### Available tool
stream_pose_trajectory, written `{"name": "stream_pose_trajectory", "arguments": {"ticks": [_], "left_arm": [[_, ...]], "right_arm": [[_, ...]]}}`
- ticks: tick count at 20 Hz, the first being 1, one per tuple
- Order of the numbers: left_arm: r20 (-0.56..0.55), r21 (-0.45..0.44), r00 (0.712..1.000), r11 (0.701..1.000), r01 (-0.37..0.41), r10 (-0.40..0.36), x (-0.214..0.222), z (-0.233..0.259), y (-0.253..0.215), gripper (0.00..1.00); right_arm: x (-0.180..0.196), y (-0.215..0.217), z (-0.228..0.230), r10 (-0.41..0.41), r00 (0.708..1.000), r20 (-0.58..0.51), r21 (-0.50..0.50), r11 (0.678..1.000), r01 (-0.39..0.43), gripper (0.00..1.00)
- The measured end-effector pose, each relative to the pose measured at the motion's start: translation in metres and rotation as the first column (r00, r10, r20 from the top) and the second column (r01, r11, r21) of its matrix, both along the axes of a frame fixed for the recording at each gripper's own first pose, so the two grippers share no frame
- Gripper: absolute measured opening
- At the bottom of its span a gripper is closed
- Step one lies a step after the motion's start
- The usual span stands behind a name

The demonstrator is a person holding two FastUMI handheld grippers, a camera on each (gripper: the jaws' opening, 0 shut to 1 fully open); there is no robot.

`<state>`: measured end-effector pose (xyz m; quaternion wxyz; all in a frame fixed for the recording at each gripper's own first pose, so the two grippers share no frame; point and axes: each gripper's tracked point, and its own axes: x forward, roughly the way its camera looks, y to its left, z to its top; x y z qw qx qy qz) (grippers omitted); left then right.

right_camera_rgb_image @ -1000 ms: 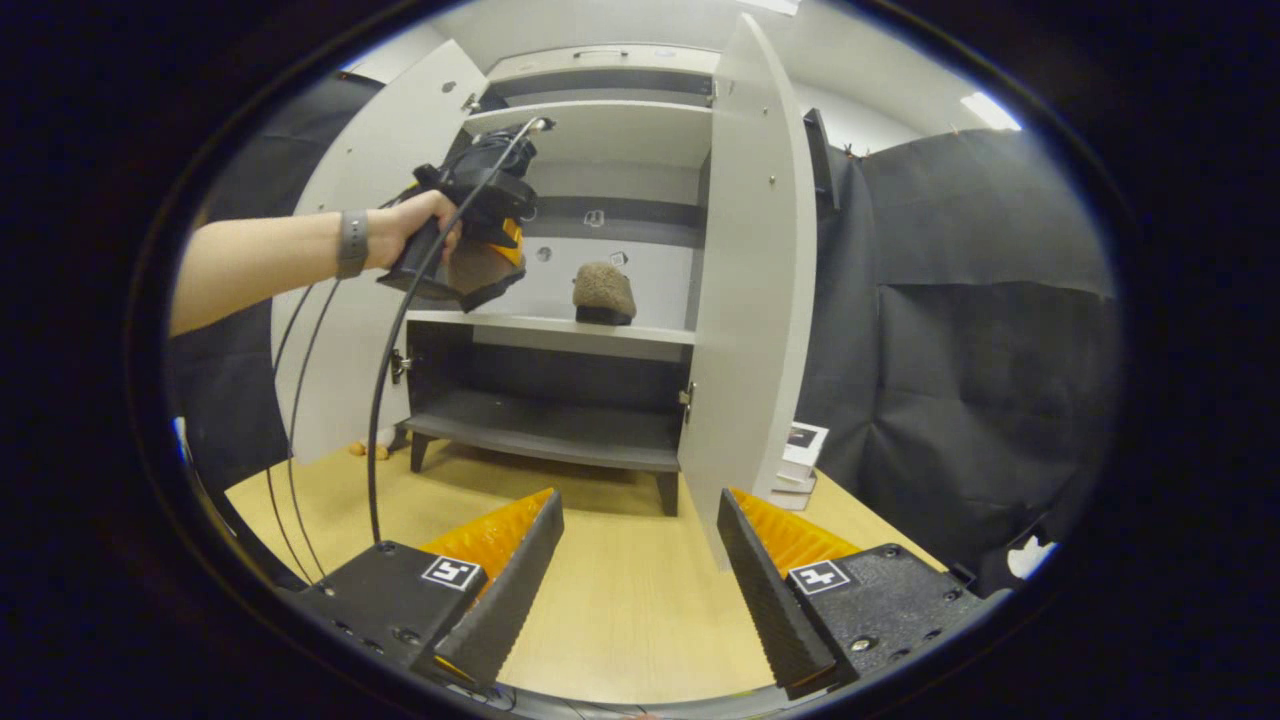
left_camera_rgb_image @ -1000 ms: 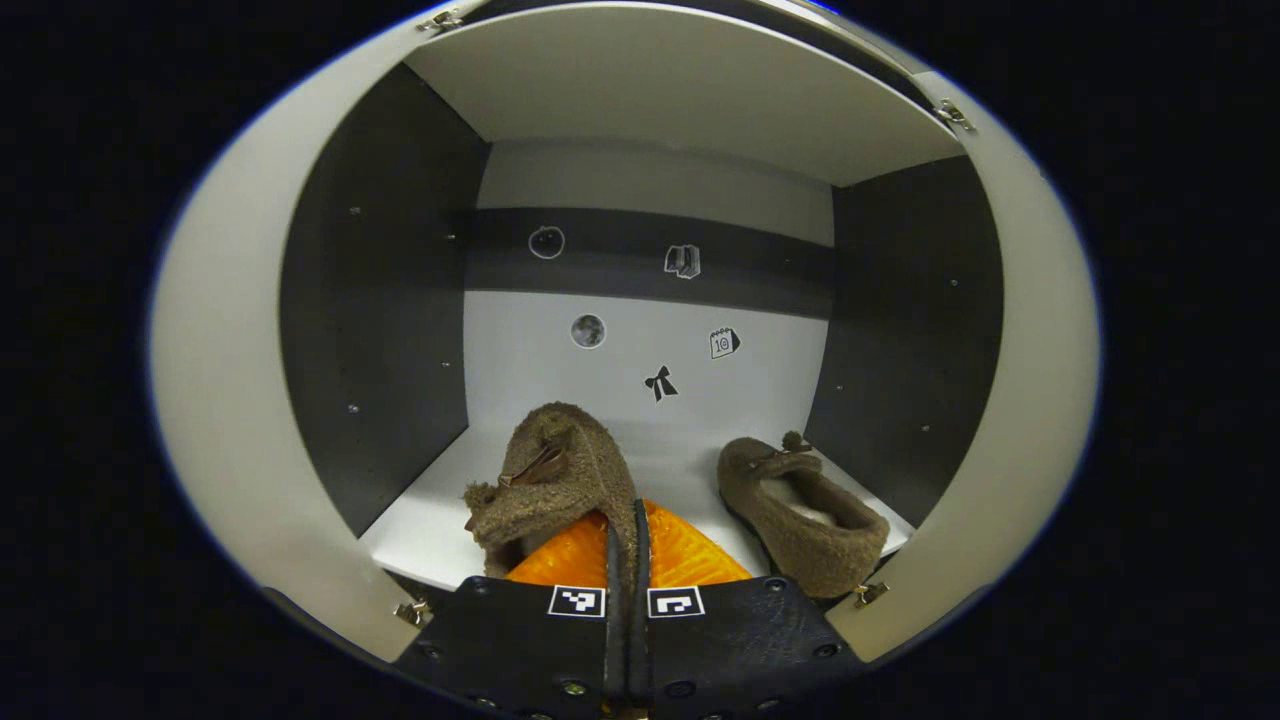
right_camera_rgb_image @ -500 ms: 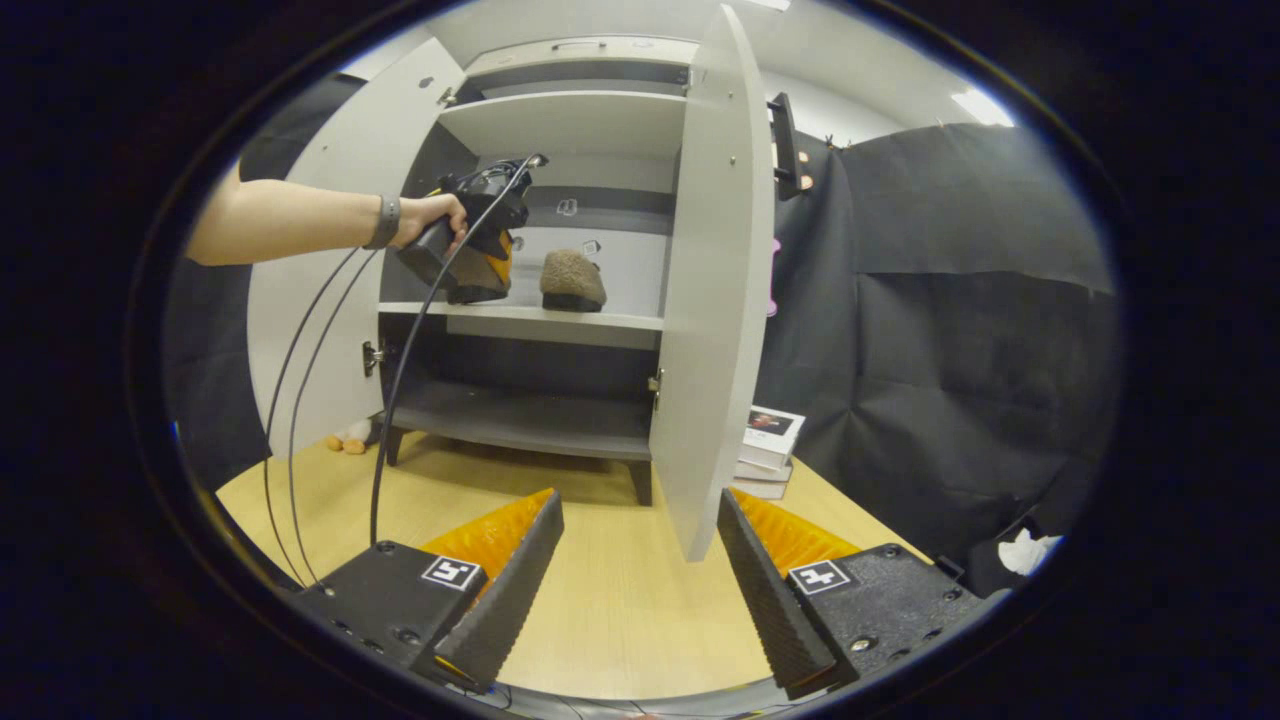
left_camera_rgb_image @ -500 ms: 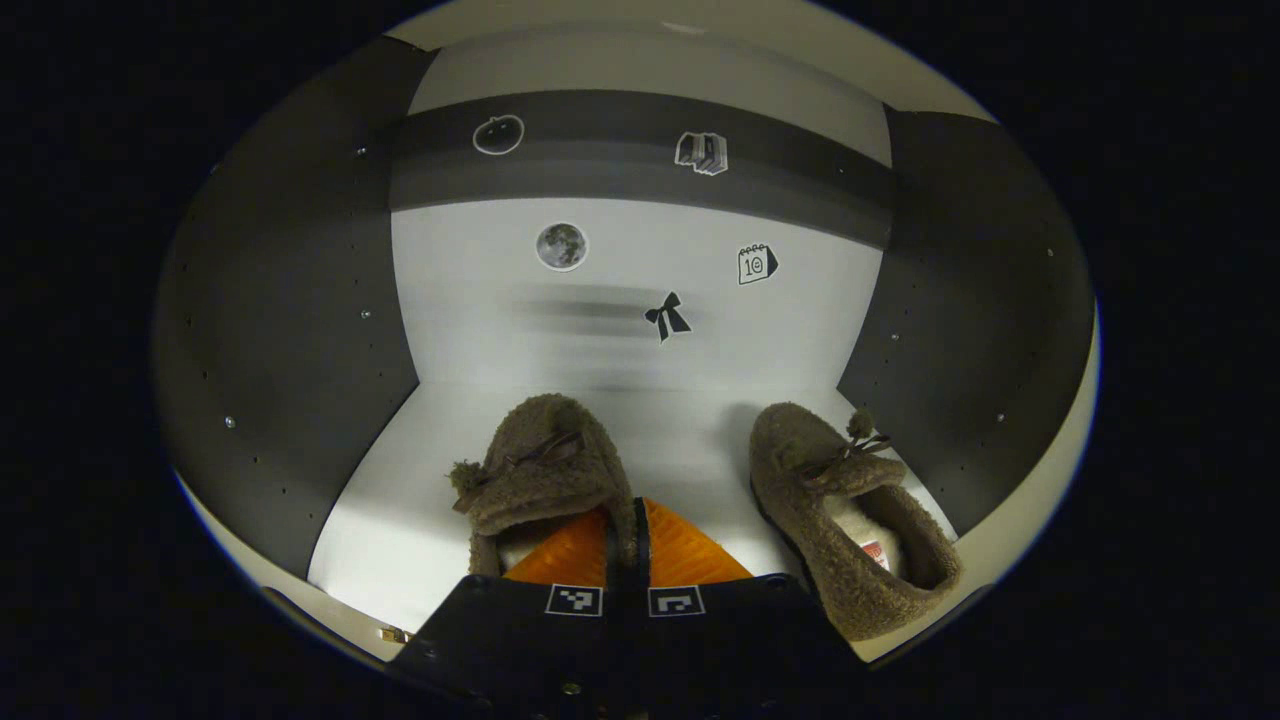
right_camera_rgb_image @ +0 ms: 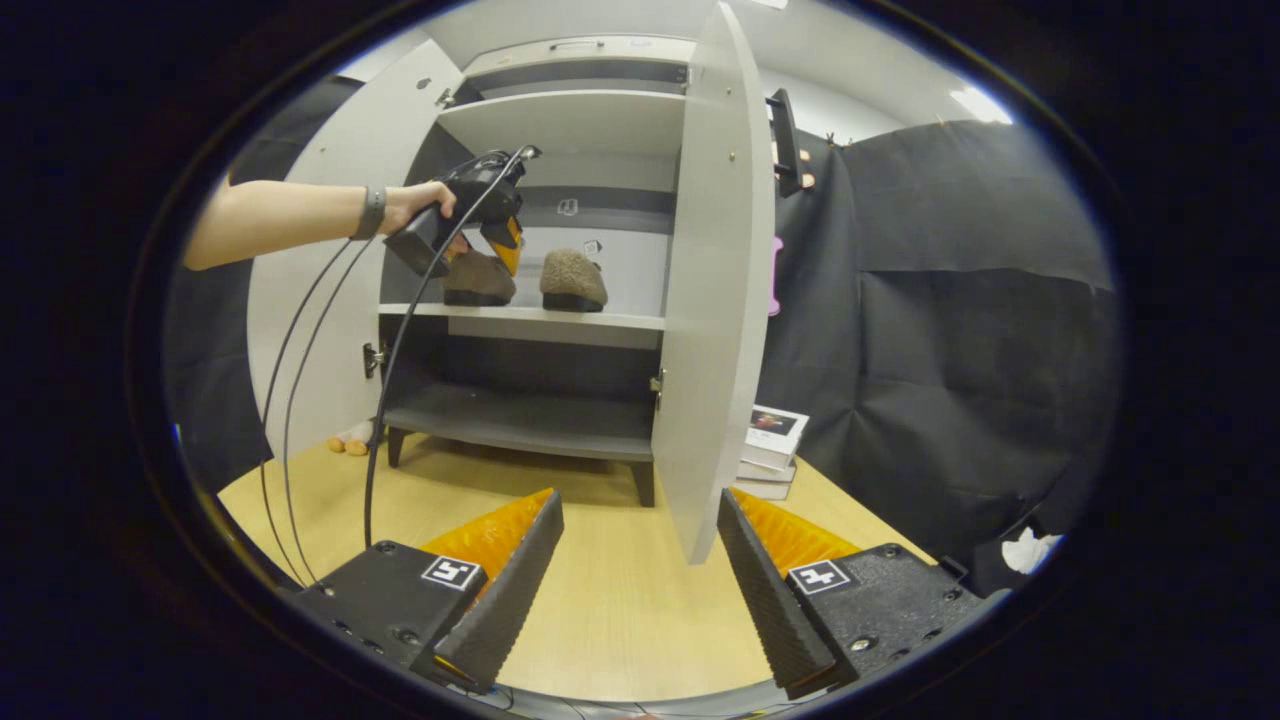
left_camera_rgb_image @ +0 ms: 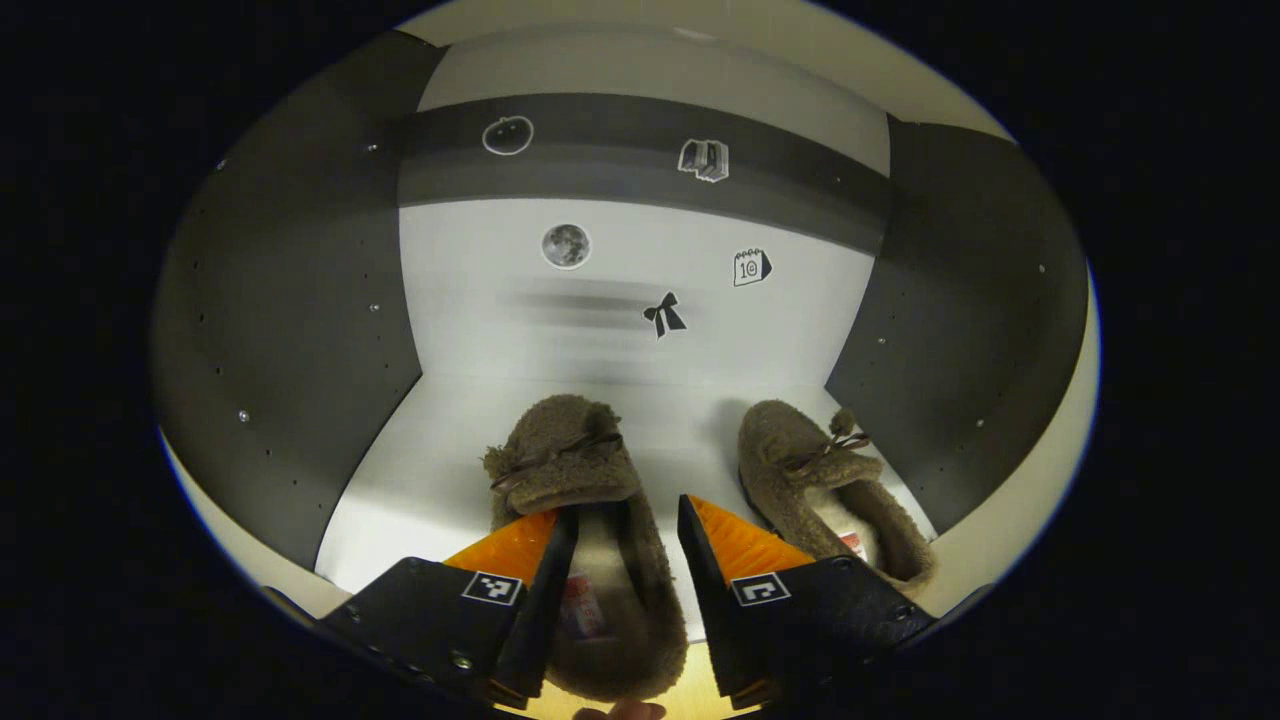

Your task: Grab one shoe with the right hand and put it into the shoe cabinet, grab the other shoe with the left hand and put it into the shoe cabinet; then close the right door with the right hand and the left door with the left hand.

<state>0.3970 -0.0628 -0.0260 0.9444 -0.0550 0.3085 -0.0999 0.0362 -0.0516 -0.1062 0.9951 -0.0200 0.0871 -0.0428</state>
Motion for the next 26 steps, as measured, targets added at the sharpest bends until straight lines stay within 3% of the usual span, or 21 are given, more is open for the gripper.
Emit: {"name": "stream_pose_trajectory", "arguments": {"ticks": [3, 7, 12, 17, 26], "left_arm": [[0.054, -0.016, 0.999, 1.0, -0.002, 0.003, -0.016, 0.026, 0.007, 0.7], [0.151, -0.081, 0.988, 0.997, 0.012, 0.001, -0.061, 0.068, 0.017, 0.71], [0.326, -0.101, 0.945, 0.994, 0.05, -0.014, -0.142, 0.096, 0.028, 0.77], [0.418, -0.094, 0.908, 0.995, 0.016, 0.024, -0.228, 0.081, 0.041, 0.79], [0.547, -0.039, 0.832, 0.995, -0.087, 0.094, -0.322, 0.034, 0.064, 0.79]], "right_arm": [[-0.001, 0.005, 0.001, 0.014, 1.0, 0.004, 0.002, 1.0, -0.014, 0.97], [-0.002, 0.012, 0.009, 0.037, 0.999, 0.021, 0.01, 0.999, -0.038, 0.97], [-0.001, 0.025, 0.028, 0.082, 0.995, 0.05, 0.02, 0.996, -0.083, 0.97], [0.0, 0.034, 0.053, 0.117, 0.989, 0.085, 0.051, 0.991, -0.122, 0.97], [-0.006, 0.04, 0.074, 0.139, 0.983, 0.119, 0.079, 0.986, -0.149, 0.97]]}}
